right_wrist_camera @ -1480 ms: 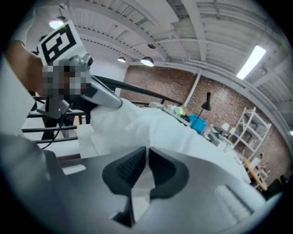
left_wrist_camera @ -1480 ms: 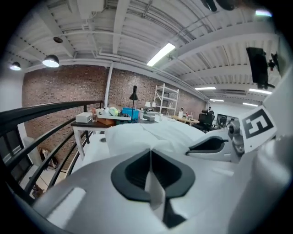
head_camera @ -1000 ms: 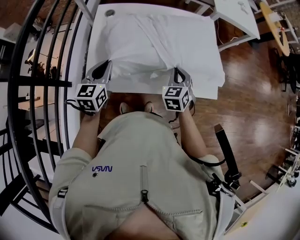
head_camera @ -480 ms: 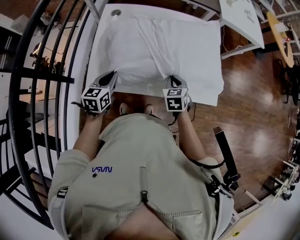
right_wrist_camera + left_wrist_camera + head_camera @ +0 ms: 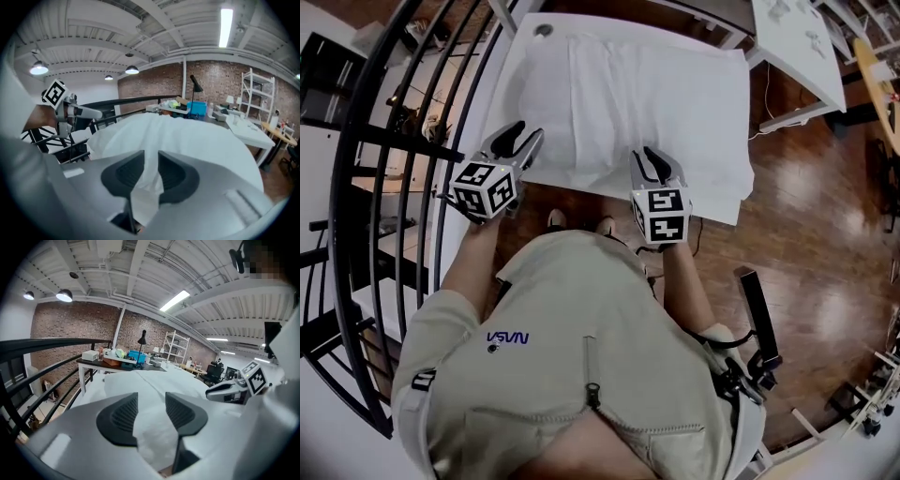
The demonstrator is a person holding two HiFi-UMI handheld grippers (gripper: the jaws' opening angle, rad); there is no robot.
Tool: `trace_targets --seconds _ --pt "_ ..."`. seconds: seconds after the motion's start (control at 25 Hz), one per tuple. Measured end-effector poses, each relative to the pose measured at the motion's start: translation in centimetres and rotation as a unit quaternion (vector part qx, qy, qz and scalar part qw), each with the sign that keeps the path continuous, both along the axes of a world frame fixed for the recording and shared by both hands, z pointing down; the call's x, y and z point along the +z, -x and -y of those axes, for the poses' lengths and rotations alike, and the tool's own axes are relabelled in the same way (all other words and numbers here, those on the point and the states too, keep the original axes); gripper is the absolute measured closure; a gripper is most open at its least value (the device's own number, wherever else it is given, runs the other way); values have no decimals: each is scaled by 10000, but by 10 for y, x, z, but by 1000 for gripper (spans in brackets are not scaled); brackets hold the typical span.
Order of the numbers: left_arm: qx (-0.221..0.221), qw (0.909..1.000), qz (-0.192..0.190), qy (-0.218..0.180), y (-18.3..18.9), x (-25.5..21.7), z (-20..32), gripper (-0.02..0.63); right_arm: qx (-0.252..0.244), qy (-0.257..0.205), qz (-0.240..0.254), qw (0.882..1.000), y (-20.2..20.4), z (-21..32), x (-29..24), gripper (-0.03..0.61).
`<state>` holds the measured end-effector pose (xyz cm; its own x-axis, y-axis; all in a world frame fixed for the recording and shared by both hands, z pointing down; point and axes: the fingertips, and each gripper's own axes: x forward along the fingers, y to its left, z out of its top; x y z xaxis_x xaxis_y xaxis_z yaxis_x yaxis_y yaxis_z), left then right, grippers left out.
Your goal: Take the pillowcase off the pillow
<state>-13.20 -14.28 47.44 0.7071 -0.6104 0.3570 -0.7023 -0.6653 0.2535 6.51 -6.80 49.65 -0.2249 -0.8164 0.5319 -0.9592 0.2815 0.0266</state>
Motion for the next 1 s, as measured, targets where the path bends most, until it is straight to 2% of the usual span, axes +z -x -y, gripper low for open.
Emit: trace_targets --seconds 0.12,0.32,0.56,0.72,0.84,0.92,1.0 --pt "-66 9999 105 -119 -5 -7 10 445 -92 -253 110 9996 0 6 -17 485" --pt "-199 9991 254 -261 -1 -15 30 443 -159 -330 215 9991 4 6 -25 486" --pt "-144 9990 235 -351 -15 -17 94 423 -140 -355 28 9993 3 41 -34 485" --pt "66 9992 301 -258 -39 -8 144 385 -185 -460 -190 9986 4 83 -51 486" --pt "136 9982 548 -218 -55 3 182 357 -278 -530 -322 9977 9 120 -69 486" --pt "173 9968 776 -40 -60 21 202 342 -356 -549 -414 9970 12 144 -76 486" --pt "274 9945 954 333 -63 47 212 336 -452 -547 -545 9960 15 168 -80 486"
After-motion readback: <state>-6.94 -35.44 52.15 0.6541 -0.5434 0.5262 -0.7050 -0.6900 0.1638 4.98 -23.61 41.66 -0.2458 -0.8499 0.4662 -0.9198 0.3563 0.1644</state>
